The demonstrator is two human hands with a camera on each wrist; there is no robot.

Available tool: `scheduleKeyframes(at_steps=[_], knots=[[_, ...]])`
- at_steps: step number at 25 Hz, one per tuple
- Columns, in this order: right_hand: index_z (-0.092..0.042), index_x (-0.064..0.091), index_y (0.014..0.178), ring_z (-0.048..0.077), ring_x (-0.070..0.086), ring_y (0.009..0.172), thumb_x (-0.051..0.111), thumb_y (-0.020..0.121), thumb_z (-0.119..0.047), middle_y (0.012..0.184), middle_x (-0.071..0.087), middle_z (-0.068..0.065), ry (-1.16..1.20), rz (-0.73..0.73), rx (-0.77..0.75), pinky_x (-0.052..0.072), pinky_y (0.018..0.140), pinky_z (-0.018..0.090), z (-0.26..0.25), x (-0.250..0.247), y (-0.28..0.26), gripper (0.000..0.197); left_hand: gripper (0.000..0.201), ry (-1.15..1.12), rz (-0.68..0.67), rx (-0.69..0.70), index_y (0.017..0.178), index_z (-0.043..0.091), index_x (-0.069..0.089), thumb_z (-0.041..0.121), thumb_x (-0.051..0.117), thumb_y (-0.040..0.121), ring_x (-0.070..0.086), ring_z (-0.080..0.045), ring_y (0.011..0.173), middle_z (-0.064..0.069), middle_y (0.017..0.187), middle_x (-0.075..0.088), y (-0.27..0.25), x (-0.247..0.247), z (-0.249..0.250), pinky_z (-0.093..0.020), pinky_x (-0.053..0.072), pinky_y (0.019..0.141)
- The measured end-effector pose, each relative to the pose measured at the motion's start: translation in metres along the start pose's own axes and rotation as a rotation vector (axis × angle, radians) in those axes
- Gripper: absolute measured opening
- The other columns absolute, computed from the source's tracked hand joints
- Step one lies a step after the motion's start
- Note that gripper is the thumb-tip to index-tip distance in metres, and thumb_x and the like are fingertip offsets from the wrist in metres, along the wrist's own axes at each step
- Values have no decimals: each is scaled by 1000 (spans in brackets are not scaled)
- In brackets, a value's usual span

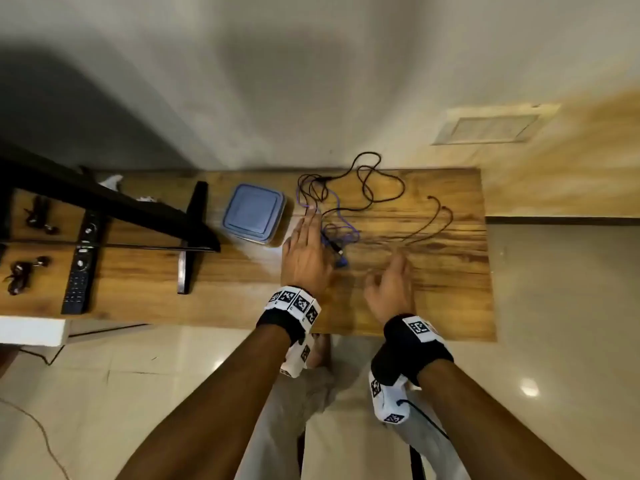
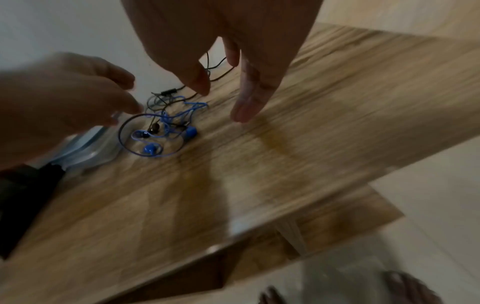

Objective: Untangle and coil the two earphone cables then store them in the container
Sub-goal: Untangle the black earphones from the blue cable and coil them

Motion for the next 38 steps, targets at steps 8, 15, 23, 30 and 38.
scheduleKeyframes(at_steps=[8,15,23,30,38], knots=[[-13,49,131,43,63,102,53,89,-2,137,39,14,-737,-137,-593,52,74,47,-76,41,101,44,46,18,191,32,127,7,49,7,58,83,56,-40,112,-18,125,58,57,5,-14,-46,50,85],[-10,54,118,43,62,102,48,87,5,127,47,15,-703,57,-684,52,80,47,-96,8,78,34,33,25,270,234,115,11,67,6,56,85,56,-36,110,-15,115,63,37,-15,1,-40,46,91],[-12,67,107,37,63,95,52,95,-10,115,55,11,-359,308,-815,52,80,45,-184,-90,-11,20,15,-513,428,372,98,8,68,11,53,97,56,-15,80,0,89,64,-22,-141,32,-19,37,76],[-33,62,123,27,43,124,56,96,-35,135,56,-5,-447,115,-874,37,100,44,-176,-72,-39,28,17,-864,296,376,96,10,59,23,50,101,50,-3,55,7,68,56,-43,-125,37,-22,42,54],[-23,67,96,-5,60,65,54,100,-21,73,67,-7,358,81,-802,48,64,16,-140,-80,-26,14,33,-1370,-136,305,96,-1,59,25,41,102,27,-6,46,4,55,42,-56,-99,73,-31,13,57]])
Point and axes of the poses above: each hand's wrist, its own y-axis towards the middle knuckle, its own x-axis out of the palm, z = x × y, the point moved 9 cm from there along y, towards the middle knuckle
